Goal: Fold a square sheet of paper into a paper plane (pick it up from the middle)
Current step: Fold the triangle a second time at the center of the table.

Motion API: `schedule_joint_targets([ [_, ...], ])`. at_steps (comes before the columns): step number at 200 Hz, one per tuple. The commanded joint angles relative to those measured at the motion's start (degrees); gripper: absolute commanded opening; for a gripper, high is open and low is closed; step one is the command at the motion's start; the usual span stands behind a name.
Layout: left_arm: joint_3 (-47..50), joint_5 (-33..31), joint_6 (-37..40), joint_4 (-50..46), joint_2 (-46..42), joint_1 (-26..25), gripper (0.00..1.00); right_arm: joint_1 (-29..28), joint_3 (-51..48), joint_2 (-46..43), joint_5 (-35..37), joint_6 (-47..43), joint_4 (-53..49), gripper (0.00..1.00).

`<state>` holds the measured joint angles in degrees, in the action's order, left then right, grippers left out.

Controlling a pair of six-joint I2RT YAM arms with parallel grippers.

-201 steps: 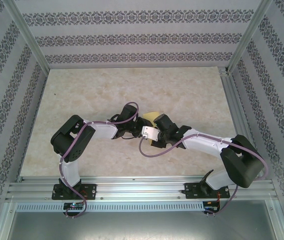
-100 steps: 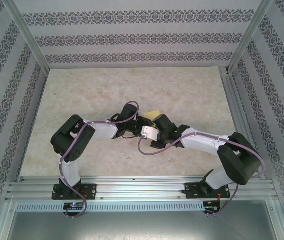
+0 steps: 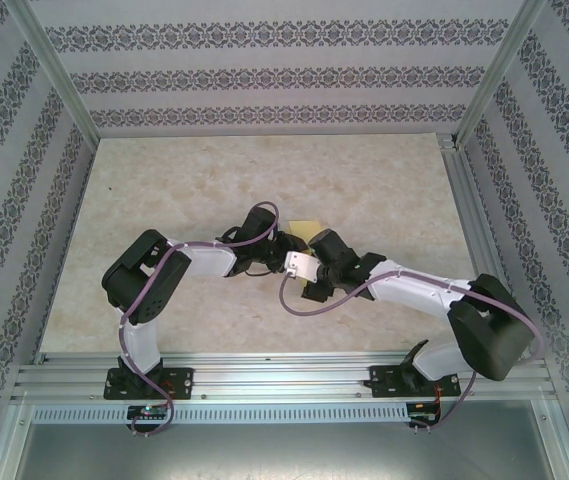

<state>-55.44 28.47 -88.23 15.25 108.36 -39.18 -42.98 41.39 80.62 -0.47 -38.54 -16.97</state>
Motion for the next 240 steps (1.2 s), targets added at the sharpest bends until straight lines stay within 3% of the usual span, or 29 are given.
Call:
schedule_joint_targets([
  [1, -1.25, 0.8, -0.91, 2.57, 0.97, -0.72, 0.29, 0.8, -1.59, -3.04, -0.84, -1.25, -2.71, 0.8],
  [10, -1.13, 0.8, -0.9, 2.68, 0.92, -0.69, 0.29, 0.99, -1.36, -4.89, -1.11, -0.12, -3.3, 0.86],
  [17, -1.08, 0.76, -0.9, 2.6, 1.06, -0.72, 0.29, 1.23, -0.96, -6.72, -1.1, 1.88, -2.94, 0.98],
  [43, -1.1, 0.8, -1.09, 2.85, 1.16, -0.72, 0.29, 2.25, -1.65, -17.7, -1.96, 9.13, 0.84, 0.98],
  [75, -1.25, 0.97, -1.07, 2.86, 1.35, -0.72, 0.29, 4.96, -7.3, -29.86, 13.47, 26.02, 10.9, 0.98],
  [94, -1.41, 1.15, -1.1, 2.9, 1.42, -0.71, 0.29, 6.94, -7.74, -32.72, 1.4, 19.83, 5.57, 0.98],
  [109, -1.74, 1.15, -1.16, 2.94, 1.55, -0.71, 0.29, 5.86, -6.19, -30.09, -2.58, 14.86, -3.17, 0.98],
  [128, -1.9, 1.34, -1.25, 2.97, 1.75, -0.72, 0.29, 0.86, -4.83, -25.18, 4.17, 8.78, -9.13, 0.98],
  [143, -1.89, 1.42, -1.42, 3.16, 1.69, -0.72, 0.29, -1.22, -4.82, -22.22, 0.67, 4.03, -11.65, 0.98],
  [181, -2.01, 1.93, -2.19, 4.18, 1.81, -0.72, 0.29, -2.76, -5.61, -14.4, 6.1, 2.55, -1.47, 0.86],
  [240, -1.61, 2.38, -3.18, 5.56, 1.82, -0.72, 0.29, -3.86, -5.39, -2.96, 12.45, 1.61, 12.2, 0.88],
])
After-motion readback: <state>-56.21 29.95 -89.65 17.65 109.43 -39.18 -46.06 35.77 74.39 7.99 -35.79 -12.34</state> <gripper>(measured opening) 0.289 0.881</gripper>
